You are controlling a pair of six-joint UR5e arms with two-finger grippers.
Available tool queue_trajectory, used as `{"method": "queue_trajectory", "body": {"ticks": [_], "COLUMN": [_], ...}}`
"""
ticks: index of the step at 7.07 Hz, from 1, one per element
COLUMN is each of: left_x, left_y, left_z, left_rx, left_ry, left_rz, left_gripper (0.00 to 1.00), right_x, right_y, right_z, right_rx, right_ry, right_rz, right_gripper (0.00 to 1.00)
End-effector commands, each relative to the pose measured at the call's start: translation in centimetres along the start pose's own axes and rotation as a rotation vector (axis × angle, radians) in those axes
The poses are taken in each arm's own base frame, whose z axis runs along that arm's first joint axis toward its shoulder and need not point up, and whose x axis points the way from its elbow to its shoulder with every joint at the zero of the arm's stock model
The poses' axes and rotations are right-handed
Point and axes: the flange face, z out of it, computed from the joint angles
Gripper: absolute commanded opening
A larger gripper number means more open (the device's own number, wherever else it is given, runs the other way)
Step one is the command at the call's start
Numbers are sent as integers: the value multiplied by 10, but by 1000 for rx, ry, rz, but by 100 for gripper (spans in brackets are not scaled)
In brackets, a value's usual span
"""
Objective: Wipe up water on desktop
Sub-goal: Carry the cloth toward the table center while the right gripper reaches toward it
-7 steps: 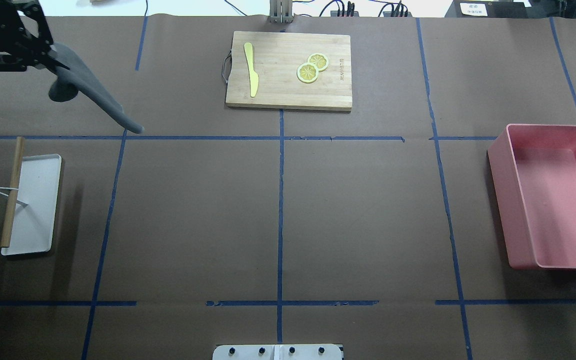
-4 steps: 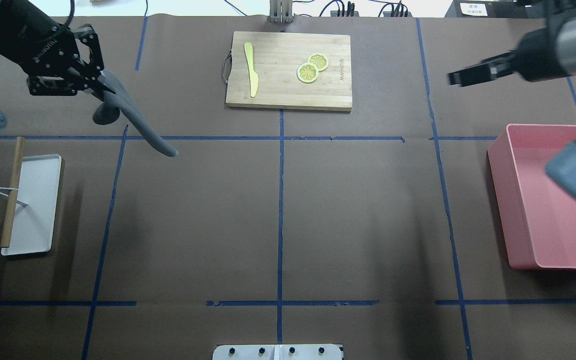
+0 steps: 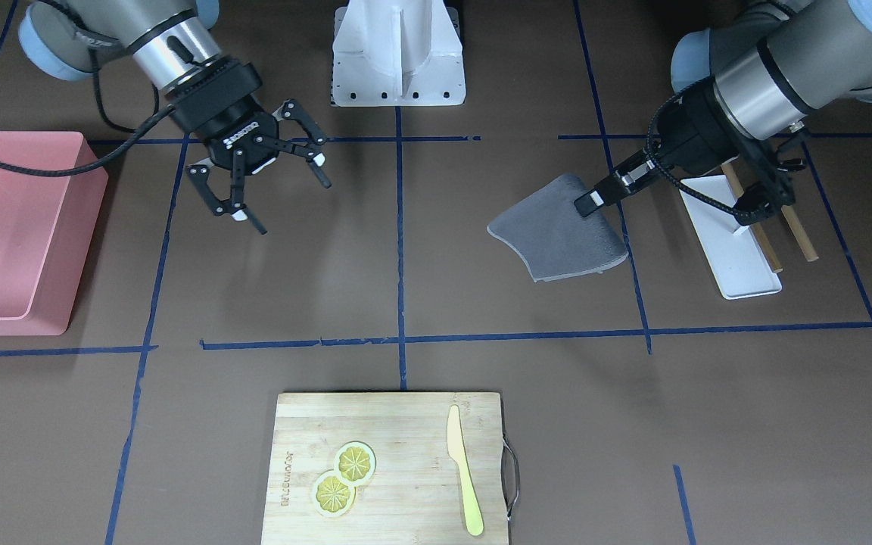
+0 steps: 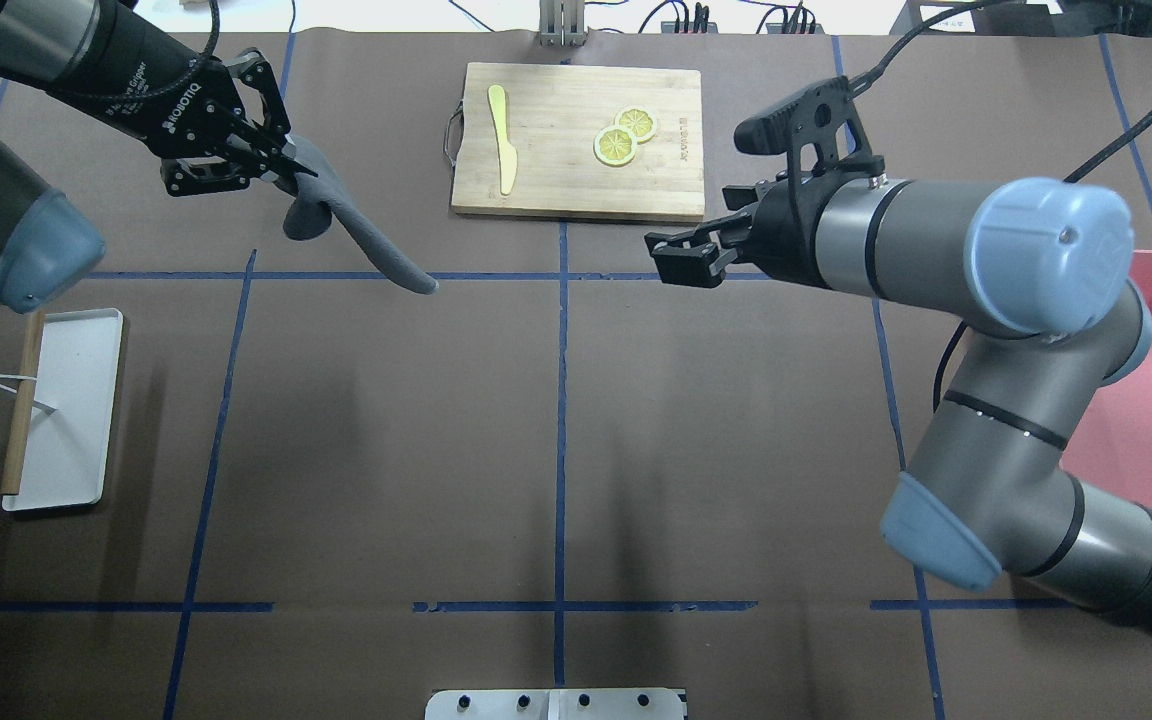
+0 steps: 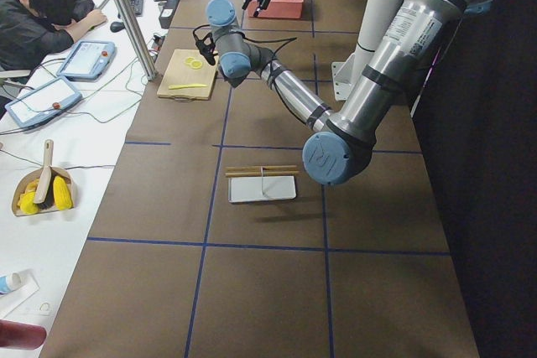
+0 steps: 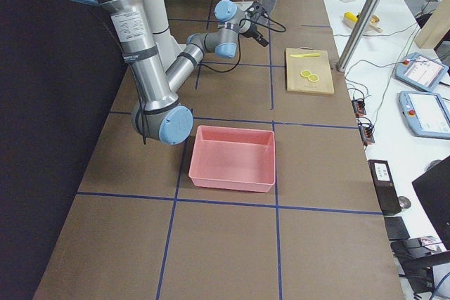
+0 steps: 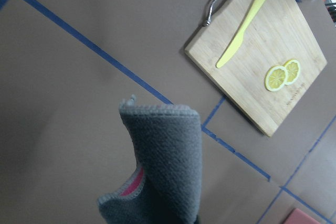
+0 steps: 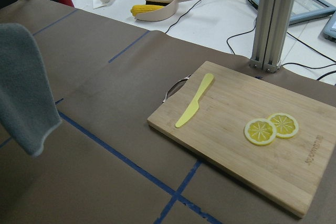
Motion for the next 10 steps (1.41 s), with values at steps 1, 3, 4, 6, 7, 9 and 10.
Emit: {"method": "queue_trajectory", "body": {"ticks": [1,3,4,6,7,9,10], "left_x": [17,33,35,43,50,52,51], "left_y": [32,74,91,115,128,147,149], "left_z": [21,65,82,96,104,124,126], "left_rx": [-61,-32,-35,-74,-95,-96,-100], "left_ry": [41,165,213,213,210,222,220], "left_rz": [-97,-193,-223,-241,-253,-257,-255], "left_gripper": [4,4,4,4,4,4,4], "right_x": [-28,-50,-54,-65,-70,-80,-88], "right_y": [19,37,38,48,53,64,66], "right_z": [9,16,14,15,17,19,20], "right_rx": [33,35,36,23,20,15,20], "right_ry": [17,21,16,2,2,3,3], "right_rz": [-23,-54,-74,-86,-89,-94,-96], "right_gripper": [99,99,99,99,99,99,99]}}
